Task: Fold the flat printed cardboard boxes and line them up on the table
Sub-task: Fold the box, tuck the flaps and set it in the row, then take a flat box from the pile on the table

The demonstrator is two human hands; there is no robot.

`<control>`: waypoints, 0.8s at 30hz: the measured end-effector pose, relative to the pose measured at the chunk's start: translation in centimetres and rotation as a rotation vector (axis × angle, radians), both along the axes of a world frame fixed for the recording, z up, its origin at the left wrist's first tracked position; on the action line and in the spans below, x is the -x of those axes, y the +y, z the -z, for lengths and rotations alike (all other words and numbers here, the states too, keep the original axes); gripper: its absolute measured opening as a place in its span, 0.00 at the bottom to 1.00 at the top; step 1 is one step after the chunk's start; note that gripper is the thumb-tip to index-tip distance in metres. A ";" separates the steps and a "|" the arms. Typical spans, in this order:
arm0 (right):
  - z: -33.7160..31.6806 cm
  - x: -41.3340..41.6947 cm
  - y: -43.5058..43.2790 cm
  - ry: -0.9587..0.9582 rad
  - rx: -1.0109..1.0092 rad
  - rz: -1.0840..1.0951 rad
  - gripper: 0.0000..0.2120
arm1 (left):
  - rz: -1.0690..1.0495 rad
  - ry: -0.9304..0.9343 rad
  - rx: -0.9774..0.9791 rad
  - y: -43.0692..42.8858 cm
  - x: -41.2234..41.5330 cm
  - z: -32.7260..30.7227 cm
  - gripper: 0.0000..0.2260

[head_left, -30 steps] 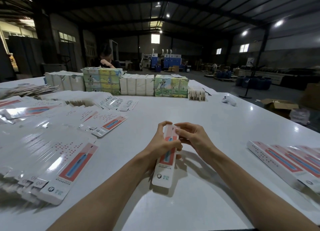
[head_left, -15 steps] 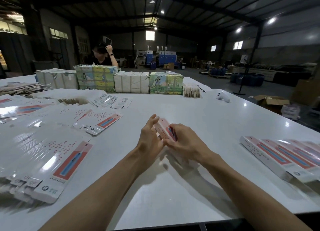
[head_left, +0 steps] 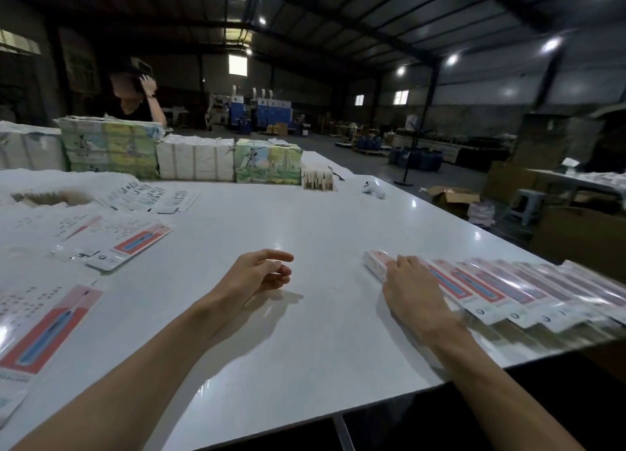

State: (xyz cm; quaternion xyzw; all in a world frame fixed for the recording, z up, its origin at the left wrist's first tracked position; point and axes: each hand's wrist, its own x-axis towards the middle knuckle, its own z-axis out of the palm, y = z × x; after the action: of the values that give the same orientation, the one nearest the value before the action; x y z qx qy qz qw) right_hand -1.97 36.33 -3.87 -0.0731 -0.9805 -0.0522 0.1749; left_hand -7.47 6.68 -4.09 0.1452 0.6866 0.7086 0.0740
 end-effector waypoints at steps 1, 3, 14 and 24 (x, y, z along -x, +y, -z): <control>0.3 -0.1 0.7 0.006 0.008 0.013 0.19 | 0.009 0.003 0.005 0.0 0.0 0.0 0.12; 0.5 -0.2 1.9 0.024 0.038 0.046 0.18 | 0.024 0.013 0.022 0.0 -0.1 0.0 0.12; -0.4 -0.5 2.6 -0.003 0.004 0.220 0.24 | 0.026 0.041 0.101 -0.2 -0.5 -0.1 0.12; -3.0 5.1 -12.5 0.018 0.300 -0.447 0.14 | -0.095 0.059 0.088 -0.4 -0.6 0.2 0.13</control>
State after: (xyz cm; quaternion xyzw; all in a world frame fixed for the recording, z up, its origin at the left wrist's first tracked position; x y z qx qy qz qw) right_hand -7.04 23.86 -0.85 0.1194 -0.9675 0.1341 0.1782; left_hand -6.86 6.28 -4.31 0.1300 0.7250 0.6759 0.0261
